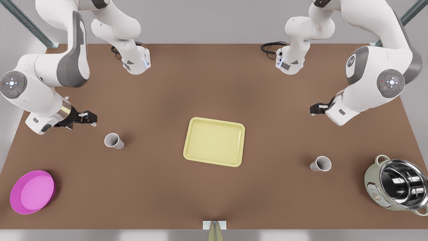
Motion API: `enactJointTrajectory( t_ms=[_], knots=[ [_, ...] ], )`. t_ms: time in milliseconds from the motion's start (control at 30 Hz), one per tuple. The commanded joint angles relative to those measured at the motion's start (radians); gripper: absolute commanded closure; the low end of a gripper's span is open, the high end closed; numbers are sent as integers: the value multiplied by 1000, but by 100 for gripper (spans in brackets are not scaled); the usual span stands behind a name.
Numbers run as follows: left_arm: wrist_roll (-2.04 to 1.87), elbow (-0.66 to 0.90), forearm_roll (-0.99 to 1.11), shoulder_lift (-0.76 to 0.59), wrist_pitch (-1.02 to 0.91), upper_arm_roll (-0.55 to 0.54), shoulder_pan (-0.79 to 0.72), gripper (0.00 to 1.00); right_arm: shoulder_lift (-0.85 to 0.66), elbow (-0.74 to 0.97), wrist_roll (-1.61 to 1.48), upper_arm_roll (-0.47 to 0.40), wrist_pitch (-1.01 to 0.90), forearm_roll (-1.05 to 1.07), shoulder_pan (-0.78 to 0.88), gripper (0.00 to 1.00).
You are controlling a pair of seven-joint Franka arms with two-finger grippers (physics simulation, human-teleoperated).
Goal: Use both arms to respectively pick up the white IKEA cups from the middle-left and middle-right positions, then place the white IKEA cups onto the middle-middle tray, ensuring that the cups remain upright and do not tip over
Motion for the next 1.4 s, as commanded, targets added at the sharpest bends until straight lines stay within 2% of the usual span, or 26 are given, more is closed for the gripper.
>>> enactJointTrajectory(
  t_ms=[0, 67, 100, 167, 267, 300, 433, 600, 800, 867, 900, 1033, 1167, 1233, 1267, 1300, 1367],
  knots=[
    [-43, 1, 0, 0, 18, 0, 0, 0, -2, 1, -48, 0, 16, 1, 0, 0],
    [-43, 3, -2, 25, 21, 3, 0, 0, 1, 1, -51, -1, 14, -1, 0, 0],
    [-34, 12, 2, 81, 73, 26, 0, 0, 9, -3, -49, -1, 14, -1, 0, 0],
    [121, 82, 3, 259, 218, 113, 18, 0, 82, -12, -48, -1, 34, -8, -1, 0],
    [245, 116, 3, 411, 415, 119, 83, 0, 110, -82, -45, -6, 123, -8, -4, 0],
    [256, 113, 0, 468, 535, 119, 117, 0, 107, -125, -43, -6, 171, -7, -4, 0],
    [287, 107, 5, 537, 699, 119, 141, 0, 124, -228, -43, -6, 327, 6, -24, 0],
    [287, 78, 5, 580, 693, 119, 158, 0, 192, -234, -45, -6, 364, 42, -67, 0],
    [261, -13, 5, 586, 685, 113, 160, 0, 198, -305, -48, -5, 436, 42, -96, 0],
    [248, -14, -3, 586, 667, 107, 157, 22, 198, -337, -56, -5, 473, 42, -108, 0],
    [245, -13, -3, 585, 667, 107, 157, 37, 199, -360, -59, -6, 499, 42, -113, 0],
    [244, -14, -54, 585, 657, 107, 155, 79, 225, -375, -62, -5, 523, 42, -132, 0],
    [241, 1, -95, 585, 625, 90, 155, 79, 234, -398, -62, -6, 546, 42, -132, 0],
    [184, 62, -100, 585, 564, 64, 149, 79, 238, -429, -62, -5, 588, 42, -132, 0],
    [43, 196, -94, 585, 403, 38, 121, 79, 239, -437, -62, -5, 597, 44, -132, 0],
    [-60, 246, -92, 585, 337, 38, 74, 79, 248, -437, -62, -5, 597, 44, -132, 0],
    [-405, 300, -90, 583, 300, 35, -87, 79, 264, -438, -62, -5, 602, 42, -132, 0]
  ],
)
